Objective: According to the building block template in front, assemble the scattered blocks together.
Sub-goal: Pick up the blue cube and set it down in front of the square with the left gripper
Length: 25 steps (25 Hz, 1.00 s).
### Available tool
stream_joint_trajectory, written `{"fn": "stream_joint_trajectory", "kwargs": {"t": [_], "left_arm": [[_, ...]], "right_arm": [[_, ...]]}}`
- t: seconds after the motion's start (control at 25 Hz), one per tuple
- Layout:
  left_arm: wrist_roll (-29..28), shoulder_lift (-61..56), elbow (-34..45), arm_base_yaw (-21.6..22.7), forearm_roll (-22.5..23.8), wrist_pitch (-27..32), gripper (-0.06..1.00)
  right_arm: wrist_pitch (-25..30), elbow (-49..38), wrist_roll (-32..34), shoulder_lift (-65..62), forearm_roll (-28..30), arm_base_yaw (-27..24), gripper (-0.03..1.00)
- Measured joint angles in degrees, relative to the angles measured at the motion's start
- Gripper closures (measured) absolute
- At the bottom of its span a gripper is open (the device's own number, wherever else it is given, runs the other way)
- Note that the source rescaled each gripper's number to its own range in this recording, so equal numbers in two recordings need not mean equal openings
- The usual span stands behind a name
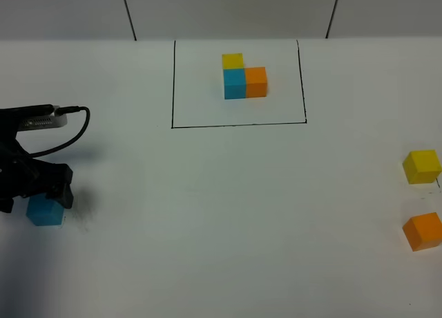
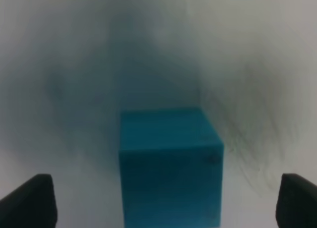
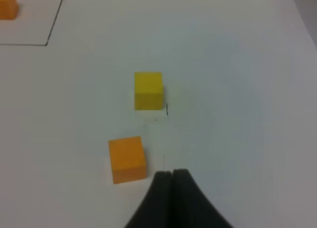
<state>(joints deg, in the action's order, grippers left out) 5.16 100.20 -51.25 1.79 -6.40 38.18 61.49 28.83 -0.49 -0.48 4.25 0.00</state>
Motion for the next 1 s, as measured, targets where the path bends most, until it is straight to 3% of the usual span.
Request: {"fn": "stream_joint_trajectory", "kwargs": {"t": [0.6, 0.76, 0.92, 1.0], "left_arm": [[0.0, 3.4, -0.1, 0.0, 0.0, -0.7, 0.11], [0.0, 4.3, -0.1, 0.0, 0.0, -0.7, 0.23], [0.3, 4.4, -0.2, 0.0, 1.3, -1.6, 0.48], [2.6, 4.4, -0.8, -0.2, 3.0, -1.8, 0.47]], "right_arm": [[0.0, 0.0, 0.0, 0.0, 0.0, 0.0, 0.97], [0.0, 0.0, 0.0, 0.0, 0.0, 0.0, 0.97], [0.0, 0.0, 0.0, 0.0, 0.0, 0.0, 0.97], [0.0, 0.0, 0.0, 0.0, 0.0, 0.0, 0.97]]}}
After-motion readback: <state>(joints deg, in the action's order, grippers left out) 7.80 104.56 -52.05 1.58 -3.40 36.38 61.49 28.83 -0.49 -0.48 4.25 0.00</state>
